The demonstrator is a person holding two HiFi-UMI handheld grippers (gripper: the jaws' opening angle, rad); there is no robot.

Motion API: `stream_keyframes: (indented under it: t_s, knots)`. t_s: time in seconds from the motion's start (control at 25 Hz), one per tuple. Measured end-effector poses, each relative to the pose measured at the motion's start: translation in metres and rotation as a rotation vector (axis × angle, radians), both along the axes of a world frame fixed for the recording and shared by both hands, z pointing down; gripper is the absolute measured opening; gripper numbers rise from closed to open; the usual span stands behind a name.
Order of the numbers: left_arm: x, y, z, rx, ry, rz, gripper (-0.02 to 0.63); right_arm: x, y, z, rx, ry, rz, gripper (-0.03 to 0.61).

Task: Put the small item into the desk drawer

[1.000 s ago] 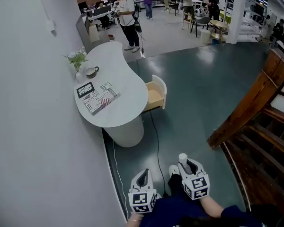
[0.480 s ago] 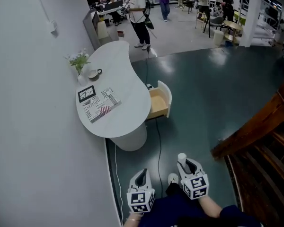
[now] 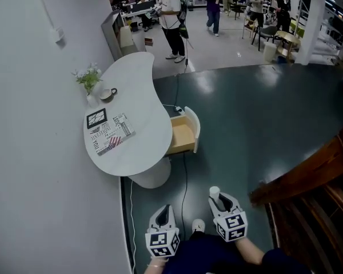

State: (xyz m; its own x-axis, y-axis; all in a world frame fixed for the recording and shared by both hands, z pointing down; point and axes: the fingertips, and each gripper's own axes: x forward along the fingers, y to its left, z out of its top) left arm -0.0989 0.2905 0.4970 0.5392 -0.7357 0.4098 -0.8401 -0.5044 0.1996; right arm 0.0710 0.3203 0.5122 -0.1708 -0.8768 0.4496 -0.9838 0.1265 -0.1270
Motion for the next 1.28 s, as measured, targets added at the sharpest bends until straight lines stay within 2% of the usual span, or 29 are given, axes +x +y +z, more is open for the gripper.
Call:
stream_keyframes:
  t_s: [0.16, 0.6, 0.88, 1.28]
  knots:
    - [0.013, -0.004, 0.000, 0.012, -0.020, 0.002, 0.005, 0.016, -0.007, 0.005, -0.010, -0.006, -0.002, 0.135]
    - [0.023, -0.043, 0.013, -0.008, -0.021, -0.003, 0.005, 0.020, -0.034, 0.015, -0.050, 0.003, -0.022, 0.135]
    - [0.038, -0.105, 0.017, -0.004, -0.014, 0.064, 0.005, 0.031, -0.085, 0.020, -0.070, 0.026, 0.031, 0.135]
    - [0.045, -0.214, 0.020, -0.006, 0.002, 0.149, 0.005, 0.027, -0.175, 0.023, -0.103, 0.040, 0.081, 0.135]
